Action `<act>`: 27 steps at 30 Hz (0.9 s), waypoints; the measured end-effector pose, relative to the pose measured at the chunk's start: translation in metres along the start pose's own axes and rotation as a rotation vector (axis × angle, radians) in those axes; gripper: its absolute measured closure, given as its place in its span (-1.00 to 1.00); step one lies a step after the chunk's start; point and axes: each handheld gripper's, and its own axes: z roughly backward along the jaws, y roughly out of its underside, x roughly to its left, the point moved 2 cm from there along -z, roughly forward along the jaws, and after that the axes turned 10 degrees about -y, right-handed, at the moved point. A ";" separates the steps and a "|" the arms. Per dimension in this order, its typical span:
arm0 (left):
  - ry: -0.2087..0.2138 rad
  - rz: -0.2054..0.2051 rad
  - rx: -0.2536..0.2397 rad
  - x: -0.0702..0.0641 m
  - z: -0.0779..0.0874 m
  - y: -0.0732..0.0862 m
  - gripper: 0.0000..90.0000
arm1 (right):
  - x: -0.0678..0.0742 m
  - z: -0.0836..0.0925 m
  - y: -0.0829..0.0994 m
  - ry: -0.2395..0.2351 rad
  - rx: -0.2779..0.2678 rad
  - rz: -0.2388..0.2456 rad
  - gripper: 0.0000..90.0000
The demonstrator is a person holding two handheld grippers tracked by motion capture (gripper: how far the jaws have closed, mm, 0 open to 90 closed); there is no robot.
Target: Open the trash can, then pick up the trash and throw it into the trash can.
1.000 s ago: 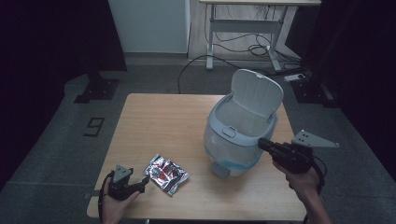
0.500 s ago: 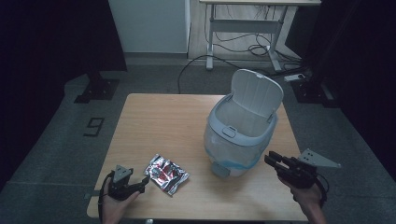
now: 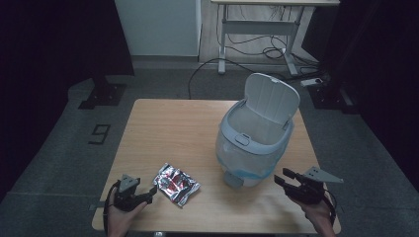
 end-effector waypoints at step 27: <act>0.013 -0.004 -0.010 -0.006 -0.007 -0.013 -0.55 | -0.009 -0.007 0.030 0.027 0.070 -0.016 0.01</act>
